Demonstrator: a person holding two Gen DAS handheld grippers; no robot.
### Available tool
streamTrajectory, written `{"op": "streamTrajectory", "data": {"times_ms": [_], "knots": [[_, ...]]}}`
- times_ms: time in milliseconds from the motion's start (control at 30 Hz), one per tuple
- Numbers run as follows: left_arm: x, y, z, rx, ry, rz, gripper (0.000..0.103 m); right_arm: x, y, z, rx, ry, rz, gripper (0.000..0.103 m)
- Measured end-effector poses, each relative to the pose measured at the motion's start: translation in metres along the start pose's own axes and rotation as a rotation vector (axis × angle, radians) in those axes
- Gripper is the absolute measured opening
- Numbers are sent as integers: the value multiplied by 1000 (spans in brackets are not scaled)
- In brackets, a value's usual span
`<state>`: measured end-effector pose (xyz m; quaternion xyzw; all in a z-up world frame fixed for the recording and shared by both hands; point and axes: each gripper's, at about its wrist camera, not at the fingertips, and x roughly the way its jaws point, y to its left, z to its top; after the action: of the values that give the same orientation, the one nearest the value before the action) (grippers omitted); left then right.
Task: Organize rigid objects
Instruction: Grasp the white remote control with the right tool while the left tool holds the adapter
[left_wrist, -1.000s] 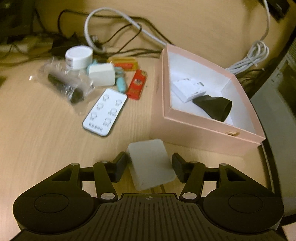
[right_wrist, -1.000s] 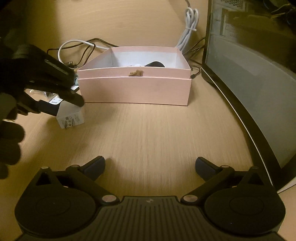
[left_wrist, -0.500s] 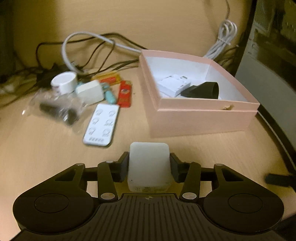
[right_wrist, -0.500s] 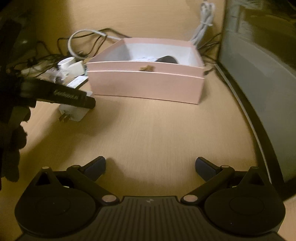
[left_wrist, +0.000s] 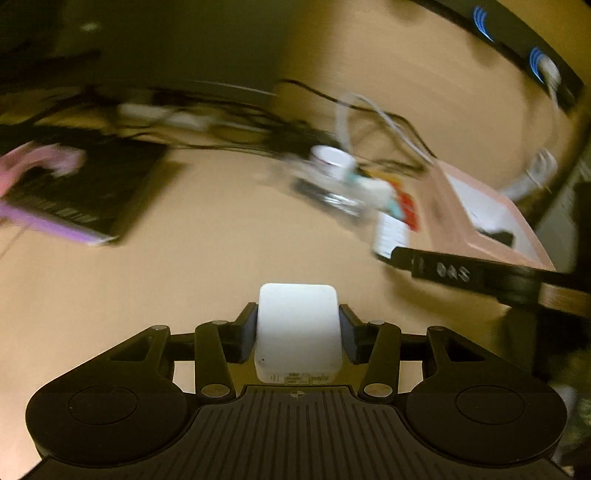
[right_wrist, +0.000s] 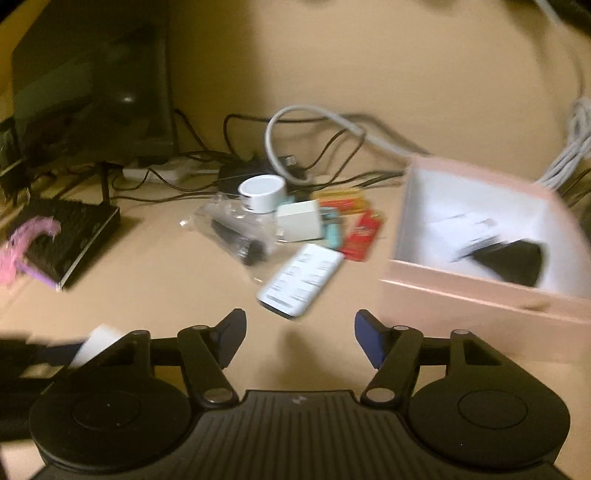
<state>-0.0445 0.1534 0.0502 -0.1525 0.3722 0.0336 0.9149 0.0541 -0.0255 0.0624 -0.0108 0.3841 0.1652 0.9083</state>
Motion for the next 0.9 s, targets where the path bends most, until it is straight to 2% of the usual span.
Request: {"op": "streamTrajectory", "data": {"times_ms": [200, 300, 333, 533, 700, 867, 900], "knots": [[-29, 36, -5, -113, -21, 51, 51, 51, 22, 13, 79, 0, -112, 63], [-35, 41, -6, -128, -26, 54, 51, 64, 24, 17, 54, 18, -139, 43], [-35, 43, -7, -127, -24, 52, 51, 65, 25, 17, 37, 23, -132, 40], [-27, 32, -9, -45, 10, 1, 51, 35, 21, -2, -33, 83, -52, 39], [-9, 8, -9, 40, 64, -85, 51, -16, 9, -39, -110, 122, -35, 39], [5, -24, -8, 147, 113, -113, 51, -51, -8, -64, -151, 175, -3, 40], [6, -29, -8, 163, 118, -117, 51, -54, -10, -66, -153, 174, -5, 43]]}}
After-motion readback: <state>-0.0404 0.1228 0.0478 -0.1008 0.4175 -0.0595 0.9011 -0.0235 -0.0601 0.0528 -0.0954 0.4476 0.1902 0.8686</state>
